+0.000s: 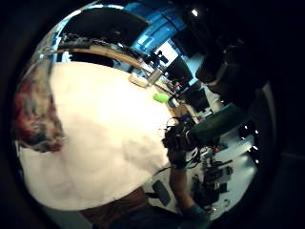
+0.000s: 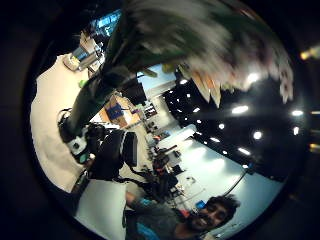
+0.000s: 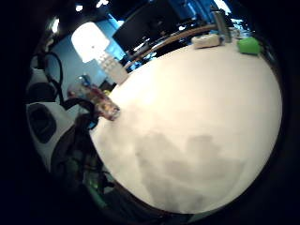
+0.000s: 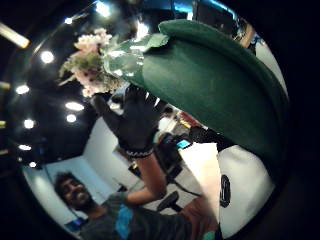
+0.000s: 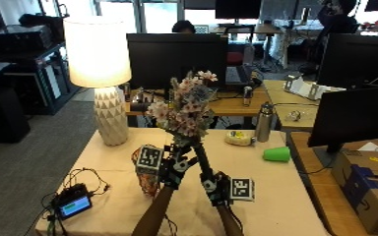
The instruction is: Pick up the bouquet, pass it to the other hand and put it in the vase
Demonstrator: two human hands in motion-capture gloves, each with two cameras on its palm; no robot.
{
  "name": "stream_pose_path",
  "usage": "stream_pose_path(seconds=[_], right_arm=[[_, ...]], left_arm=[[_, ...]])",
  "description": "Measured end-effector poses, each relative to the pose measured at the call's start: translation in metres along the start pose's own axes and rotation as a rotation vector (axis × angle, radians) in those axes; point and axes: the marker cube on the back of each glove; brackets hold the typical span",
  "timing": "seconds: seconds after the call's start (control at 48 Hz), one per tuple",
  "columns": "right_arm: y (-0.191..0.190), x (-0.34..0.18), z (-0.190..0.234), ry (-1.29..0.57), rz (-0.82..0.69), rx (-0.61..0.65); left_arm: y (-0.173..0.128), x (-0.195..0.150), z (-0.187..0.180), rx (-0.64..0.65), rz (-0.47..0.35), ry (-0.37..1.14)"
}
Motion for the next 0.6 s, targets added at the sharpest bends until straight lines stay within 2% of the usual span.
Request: stream_pose_path(seconds=[0.125,0.313,0.417,0.48,0.542,0.563,0.605], right_arm=[[0.0,0.002,0.017,-0.054,-0.073,-0.061],[0.006,-0.019,0.034,-0.299,0.025,-0.14],[0.008,0.003,0.035,-0.162,-0.022,-0.158],[0.014,0.003,0.039,-0.23,0.029,-0.171],[0.013,0.016,0.038,-0.143,-0.053,-0.17],[0.013,0.019,0.038,-0.124,-0.063,-0.172],[0.017,0.012,0.041,-0.201,-0.021,-0.182]], left_arm=[[-0.007,-0.005,0.021,-0.073,-0.006,0.135],[-0.015,-0.003,0.033,-0.099,0.011,0.221],[-0.019,0.005,0.036,-0.115,0.013,0.224],[-0.02,0.009,0.039,-0.115,0.011,0.228],[-0.018,0.011,0.041,-0.115,0.006,0.22],[-0.018,0.012,0.042,-0.114,0.015,0.215],[-0.02,0.012,0.042,-0.105,0.066,0.195]])
